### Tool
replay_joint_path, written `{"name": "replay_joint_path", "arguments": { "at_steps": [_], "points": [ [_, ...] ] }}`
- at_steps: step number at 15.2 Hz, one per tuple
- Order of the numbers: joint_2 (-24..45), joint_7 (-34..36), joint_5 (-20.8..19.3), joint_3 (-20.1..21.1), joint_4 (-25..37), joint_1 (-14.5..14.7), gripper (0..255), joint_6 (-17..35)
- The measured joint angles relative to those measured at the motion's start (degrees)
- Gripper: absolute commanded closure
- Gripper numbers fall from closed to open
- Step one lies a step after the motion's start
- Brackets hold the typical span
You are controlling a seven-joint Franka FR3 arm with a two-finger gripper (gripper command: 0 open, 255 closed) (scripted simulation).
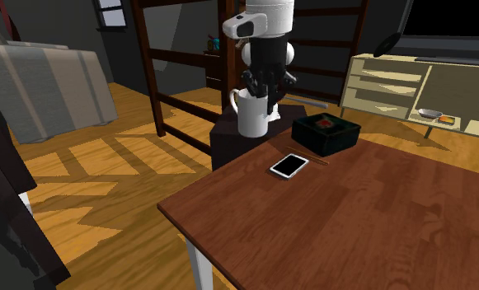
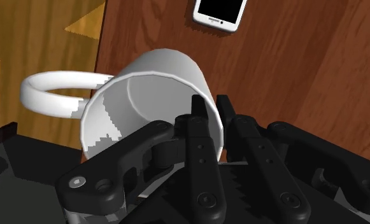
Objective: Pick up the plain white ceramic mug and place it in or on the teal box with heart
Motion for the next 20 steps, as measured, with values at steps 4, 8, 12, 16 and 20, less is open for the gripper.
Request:
{"name": "replay_joint_path", "arguments": {
  "at_steps": [4,8,12,16,20],
  "points": [
    [-8.2,2.5,0.6,1.0,-11.8,1.5,255,3.7],
    [-15.7,5.6,1.5,2.5,-22.3,3.4,255,6.9],
    [-21.8,8.4,2.6,4.0,-29.9,5.1,255,8.6],
    [-27.6,11.9,4.1,6.0,-36.5,7.1,255,9.7],
    [-33.1,15.0,5.9,8.1,-42.3,9.1,255,10.4]
  ]
}}
